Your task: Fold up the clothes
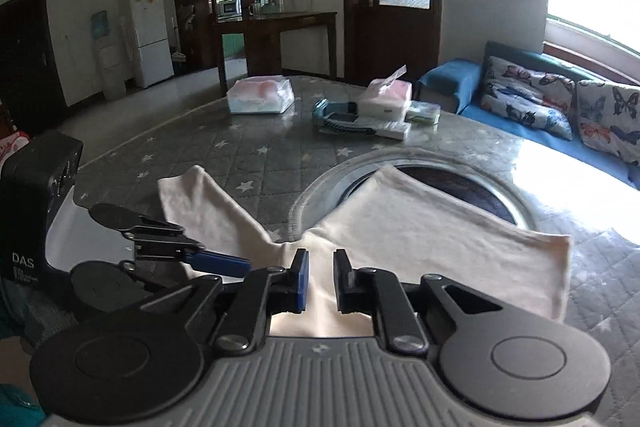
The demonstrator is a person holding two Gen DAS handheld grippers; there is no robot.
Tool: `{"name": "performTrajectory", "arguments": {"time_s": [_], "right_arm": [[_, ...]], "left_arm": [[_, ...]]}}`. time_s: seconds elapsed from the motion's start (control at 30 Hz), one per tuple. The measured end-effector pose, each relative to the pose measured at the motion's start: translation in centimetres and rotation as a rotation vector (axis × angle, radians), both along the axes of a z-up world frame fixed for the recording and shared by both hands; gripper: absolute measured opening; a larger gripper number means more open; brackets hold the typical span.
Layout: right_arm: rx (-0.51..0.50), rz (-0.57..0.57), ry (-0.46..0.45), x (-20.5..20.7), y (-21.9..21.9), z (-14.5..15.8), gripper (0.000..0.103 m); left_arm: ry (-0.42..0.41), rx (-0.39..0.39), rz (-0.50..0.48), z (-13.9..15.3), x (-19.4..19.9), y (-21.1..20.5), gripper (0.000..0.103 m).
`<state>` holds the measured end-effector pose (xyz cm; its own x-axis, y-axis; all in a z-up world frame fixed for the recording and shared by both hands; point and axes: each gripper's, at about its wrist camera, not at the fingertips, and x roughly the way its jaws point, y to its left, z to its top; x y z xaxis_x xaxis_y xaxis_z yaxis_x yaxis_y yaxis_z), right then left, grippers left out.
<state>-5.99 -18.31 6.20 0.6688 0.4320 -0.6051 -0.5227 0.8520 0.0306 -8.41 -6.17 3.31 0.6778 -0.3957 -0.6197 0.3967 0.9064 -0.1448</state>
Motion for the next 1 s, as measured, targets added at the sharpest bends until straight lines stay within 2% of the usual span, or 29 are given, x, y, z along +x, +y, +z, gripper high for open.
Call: {"name": "performTrajectory", "arguments": {"time_s": [0.2,0.37,0.47,0.53,0.7,0.93,1.0], "right_arm": [[-0.099,-0.106,0.009,0.0,-4.1,-0.5,0.014],[-0.213,-0.253,0.073,0.2,-9.4,-3.4,0.014],[-0.23,-0.308,0.105,0.4,-11.6,-4.6,0.014],[-0.213,-0.316,0.108,0.4,-12.2,-4.9,0.014],[-0.167,-0.255,0.087,0.7,-11.2,-5.1,0.014],[-0.185,-0.234,0.1,1.3,-9.8,-6.8,0.016],[-0.187,-0.234,0.102,1.3,-9.8,-6.8,0.019]], "left_arm": [[-0.039,0.01,0.009,0.7,-0.8,0.4,0.04],[-0.051,-0.009,0.041,1.4,-1.1,1.3,0.04],[-0.048,-0.009,0.019,1.6,-1.2,0.8,0.04],[-0.054,-0.003,-0.006,1.6,-1.4,-0.1,0.04],[-0.067,0.022,-0.043,1.3,-1.4,-2.1,0.038],[-0.034,0.062,-0.056,-0.1,-1.3,-2.3,0.036],[-0.022,0.065,-0.052,-0.4,-1.2,-2.0,0.031]]}}
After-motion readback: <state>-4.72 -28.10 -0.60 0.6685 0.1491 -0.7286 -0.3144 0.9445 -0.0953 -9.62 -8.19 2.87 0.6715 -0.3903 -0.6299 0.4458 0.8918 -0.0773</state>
